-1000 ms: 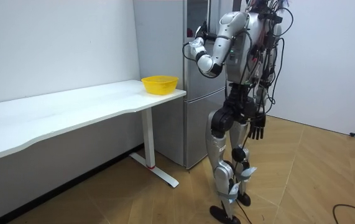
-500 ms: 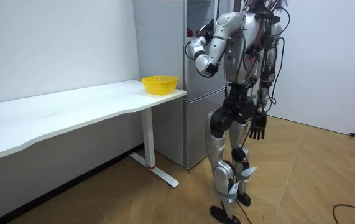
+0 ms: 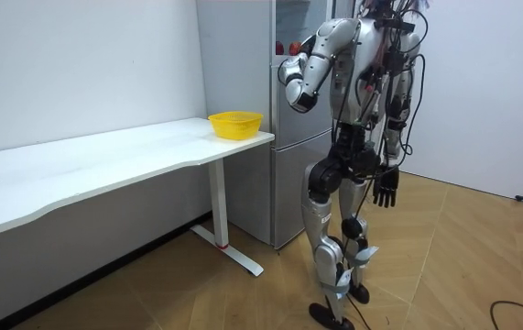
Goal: Retrieve from the upper fridge
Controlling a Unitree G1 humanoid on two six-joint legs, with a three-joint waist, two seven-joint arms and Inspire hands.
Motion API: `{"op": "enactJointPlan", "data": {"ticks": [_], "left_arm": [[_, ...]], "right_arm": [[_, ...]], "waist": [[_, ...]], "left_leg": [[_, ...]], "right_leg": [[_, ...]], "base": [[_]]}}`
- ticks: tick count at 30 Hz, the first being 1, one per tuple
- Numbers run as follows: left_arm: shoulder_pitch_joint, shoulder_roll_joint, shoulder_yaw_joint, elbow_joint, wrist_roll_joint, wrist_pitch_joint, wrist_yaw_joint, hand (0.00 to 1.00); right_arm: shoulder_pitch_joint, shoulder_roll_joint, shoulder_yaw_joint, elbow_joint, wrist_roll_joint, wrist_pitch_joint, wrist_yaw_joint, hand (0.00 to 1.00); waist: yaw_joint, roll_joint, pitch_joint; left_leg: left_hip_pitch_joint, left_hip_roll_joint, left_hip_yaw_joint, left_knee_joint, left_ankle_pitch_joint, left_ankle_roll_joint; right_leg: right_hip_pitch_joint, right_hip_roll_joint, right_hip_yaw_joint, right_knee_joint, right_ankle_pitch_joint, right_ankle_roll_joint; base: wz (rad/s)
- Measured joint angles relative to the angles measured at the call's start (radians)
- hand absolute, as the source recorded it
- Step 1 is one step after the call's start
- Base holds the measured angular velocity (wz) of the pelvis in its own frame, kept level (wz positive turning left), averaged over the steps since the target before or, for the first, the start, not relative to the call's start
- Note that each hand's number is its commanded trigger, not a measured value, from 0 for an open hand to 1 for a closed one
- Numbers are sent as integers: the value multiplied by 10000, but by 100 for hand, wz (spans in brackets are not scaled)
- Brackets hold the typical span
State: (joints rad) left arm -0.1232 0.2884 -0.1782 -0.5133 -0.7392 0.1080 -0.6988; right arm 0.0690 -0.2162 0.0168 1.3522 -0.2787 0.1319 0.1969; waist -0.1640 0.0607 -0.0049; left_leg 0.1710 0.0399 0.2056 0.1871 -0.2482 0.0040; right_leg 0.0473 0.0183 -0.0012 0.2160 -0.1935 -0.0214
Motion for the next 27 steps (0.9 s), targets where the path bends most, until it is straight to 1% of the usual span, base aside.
{"op": "enactJointPlan", "data": {"ticks": [3,5,9,14,16,18,21,27], "left_arm": [[-151,-1,-139,0,-1,8,-119,0],[-213,-1,-154,-1,-4,9,-207,0],[-367,-16,-343,-67,-2,16,-337,0],[-610,-19,-624,-81,-1,16,-373,0],[-611,-14,-628,-80,4,16,-376,0],[-622,-26,-642,-80,3,15,-361,0],[-755,-30,-717,-80,1,15,-270,0],[-834,-32,-729,-79,1,14,-139,0]], "right_arm": [[-12,-4,-16,-14,110,-10,-12,0],[-33,-10,-17,-20,247,-29,-16,0],[-18,-65,-9,3,723,-63,-19,0],[-56,-88,-11,3,810,-99,-61,0],[-119,-87,-11,1,812,-116,-76,0],[-158,-90,-12,-6,812,-147,-102,0],[-125,-107,-13,71,877,-261,-123,0],[-93,-107,-17,105,1112,-265,-123,0]], "waist": [[-146,75,-21],[-216,108,-11],[-290,107,-7],[-367,83,10],[-495,37,46],[-534,-20,86],[-618,-58,130],[-773,-55,134]], "left_leg": [[14,5,109,-1,0,0],[1,7,115,-2,0,0],[86,14,134,-43,0,0],[163,32,138,-214,0,0],[166,41,164,-225,0,0],[203,44,416,-223,0,0],[182,60,433,-223,0,0],[194,83,582,-220,0,0]], "right_leg": [[-50,16,61,-2,6,-9],[-123,36,139,47,11,-17],[-112,88,290,68,36,-46],[-118,165,412,57,55,-57],[-129,175,423,54,56,-58],[-130,201,536,44,58,-63],[-125,198,571,44,59,-62],[-142,208,684,35,60,-60]], "base": [[-9],[-15],[-15],[-7],[-3],[-15],[-7],[-5]]}}
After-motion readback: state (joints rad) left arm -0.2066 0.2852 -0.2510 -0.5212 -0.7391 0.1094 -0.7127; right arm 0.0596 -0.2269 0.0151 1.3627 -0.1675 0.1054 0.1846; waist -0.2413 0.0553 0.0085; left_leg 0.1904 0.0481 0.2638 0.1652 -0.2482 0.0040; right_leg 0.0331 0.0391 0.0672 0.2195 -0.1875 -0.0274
